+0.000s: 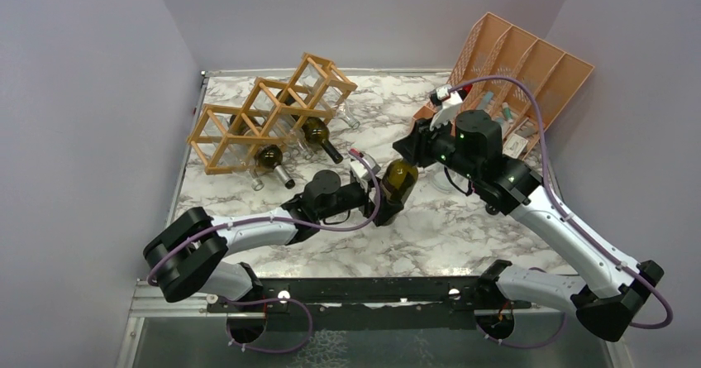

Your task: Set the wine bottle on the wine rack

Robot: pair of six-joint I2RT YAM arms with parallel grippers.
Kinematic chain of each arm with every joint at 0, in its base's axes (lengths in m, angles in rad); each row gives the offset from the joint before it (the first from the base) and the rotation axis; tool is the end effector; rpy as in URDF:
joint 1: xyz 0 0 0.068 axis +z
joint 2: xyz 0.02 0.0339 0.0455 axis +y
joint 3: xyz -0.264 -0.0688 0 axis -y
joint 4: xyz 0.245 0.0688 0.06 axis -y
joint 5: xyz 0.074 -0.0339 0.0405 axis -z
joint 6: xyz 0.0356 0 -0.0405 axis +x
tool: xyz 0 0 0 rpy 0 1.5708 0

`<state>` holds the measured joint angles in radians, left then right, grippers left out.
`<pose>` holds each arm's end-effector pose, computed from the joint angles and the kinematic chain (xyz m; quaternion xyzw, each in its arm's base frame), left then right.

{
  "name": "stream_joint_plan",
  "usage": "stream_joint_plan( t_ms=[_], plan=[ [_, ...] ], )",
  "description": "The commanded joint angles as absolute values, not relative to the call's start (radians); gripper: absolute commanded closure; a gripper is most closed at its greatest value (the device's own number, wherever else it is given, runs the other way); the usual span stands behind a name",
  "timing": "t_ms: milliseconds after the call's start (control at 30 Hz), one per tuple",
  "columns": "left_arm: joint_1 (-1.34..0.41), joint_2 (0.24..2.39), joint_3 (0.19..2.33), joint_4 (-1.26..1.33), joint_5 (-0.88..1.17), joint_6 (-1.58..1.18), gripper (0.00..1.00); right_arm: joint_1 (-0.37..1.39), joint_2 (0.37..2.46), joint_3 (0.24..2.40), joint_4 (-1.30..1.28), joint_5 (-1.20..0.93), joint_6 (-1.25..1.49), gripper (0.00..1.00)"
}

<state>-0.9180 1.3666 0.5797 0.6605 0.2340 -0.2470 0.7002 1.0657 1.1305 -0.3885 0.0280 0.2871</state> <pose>0.1694 -0.2351 0.2272 0.3182 0.6783 -0.4343 0.5001 0.1817 0.1518 0.3854 -0.1585 0.7962 0.2667 0.5195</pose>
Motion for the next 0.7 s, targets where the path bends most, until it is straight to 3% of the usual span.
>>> stream_joint_plan(
  t_ms=[0, 267, 400, 467, 667],
  plan=[
    [-0.921, 1.343, 0.545, 0.736, 0.191, -0.192, 0.01, 0.702, 1.028, 1.204, -0.256, -0.132, 0.333, 0.99],
    [-0.920, 1.317, 0.492, 0.866, 0.266, -0.173, 0.03, 0.702, 1.015, 1.205, -0.225, -0.250, 0.322, 0.99],
    [-0.920, 1.299, 0.463, 0.925, 0.303, -0.163, 0.11, 0.702, 1.002, 1.197, -0.210, -0.308, 0.308, 0.99],
    [-0.921, 1.291, 0.453, 0.944, 0.304, -0.157, 0.20, 0.702, 0.997, 1.192, -0.207, -0.322, 0.307, 0.99],
    [-0.921, 1.271, 0.451, 0.959, 0.265, -0.133, 0.74, 0.703, 0.990, 1.202, -0.232, -0.325, 0.315, 0.97]
  ],
)
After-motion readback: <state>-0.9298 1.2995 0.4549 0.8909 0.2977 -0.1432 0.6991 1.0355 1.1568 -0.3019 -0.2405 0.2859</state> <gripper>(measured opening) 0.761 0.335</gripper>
